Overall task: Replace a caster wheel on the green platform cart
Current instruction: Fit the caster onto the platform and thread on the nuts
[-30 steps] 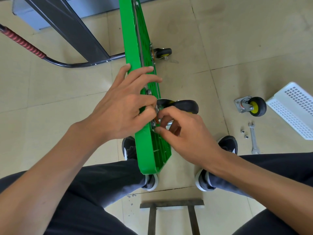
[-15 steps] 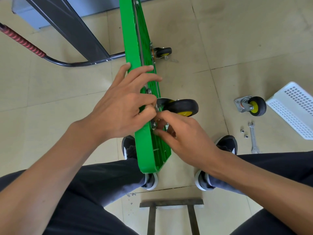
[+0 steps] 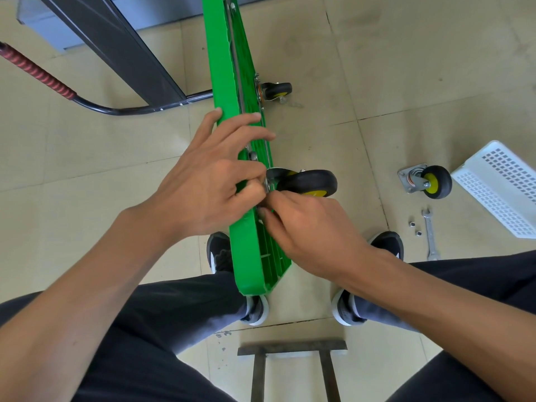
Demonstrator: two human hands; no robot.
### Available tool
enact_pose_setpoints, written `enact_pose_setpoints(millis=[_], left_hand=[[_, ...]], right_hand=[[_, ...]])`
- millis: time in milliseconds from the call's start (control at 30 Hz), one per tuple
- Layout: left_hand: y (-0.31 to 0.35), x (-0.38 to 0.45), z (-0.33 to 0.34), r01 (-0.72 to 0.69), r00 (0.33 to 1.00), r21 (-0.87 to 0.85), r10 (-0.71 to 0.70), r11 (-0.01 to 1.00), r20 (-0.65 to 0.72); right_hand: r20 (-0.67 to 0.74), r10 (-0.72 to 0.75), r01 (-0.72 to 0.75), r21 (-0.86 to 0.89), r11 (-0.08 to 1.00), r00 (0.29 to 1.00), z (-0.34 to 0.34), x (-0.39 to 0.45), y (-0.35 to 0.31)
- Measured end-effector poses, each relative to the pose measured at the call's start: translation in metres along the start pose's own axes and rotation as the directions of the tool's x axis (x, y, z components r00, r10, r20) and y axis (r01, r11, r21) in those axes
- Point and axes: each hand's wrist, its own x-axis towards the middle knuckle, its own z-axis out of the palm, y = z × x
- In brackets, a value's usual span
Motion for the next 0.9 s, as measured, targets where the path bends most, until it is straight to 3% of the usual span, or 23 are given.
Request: enact_pose_setpoints(millis=[167, 467, 667, 900], left_hand=[[0.000, 0.000, -0.001, -0.003, 1.000, -0.004, 0.003, 1.000, 0.004], [-0.001, 0.000, 0.000, -0.001, 1.000, -0.007, 0.001, 1.000, -0.001], [-0.001, 0.000, 0.000, 0.006, 1.000, -0.007, -0.006, 1.000, 0.001], [-0.001, 0.000, -0.001, 0.004, 1.000, -0.007, -0.004, 1.000, -0.005]], right_hand=[[-0.012, -0.018, 0.019, 0.073, 0.997, 1.000, -0.005, -0.005, 0.000], [-0.040, -0.127, 0.127, -0.020, 0.992, 0.991, -0.001, -0.006, 0.009], [-0.021, -0.049, 0.049, 0.019, 0.999, 0.999, 0.003, -0.006, 0.005], [0.079, 0.101, -0.117, 0.231, 0.966, 0.992, 0.006, -0.002, 0.000]])
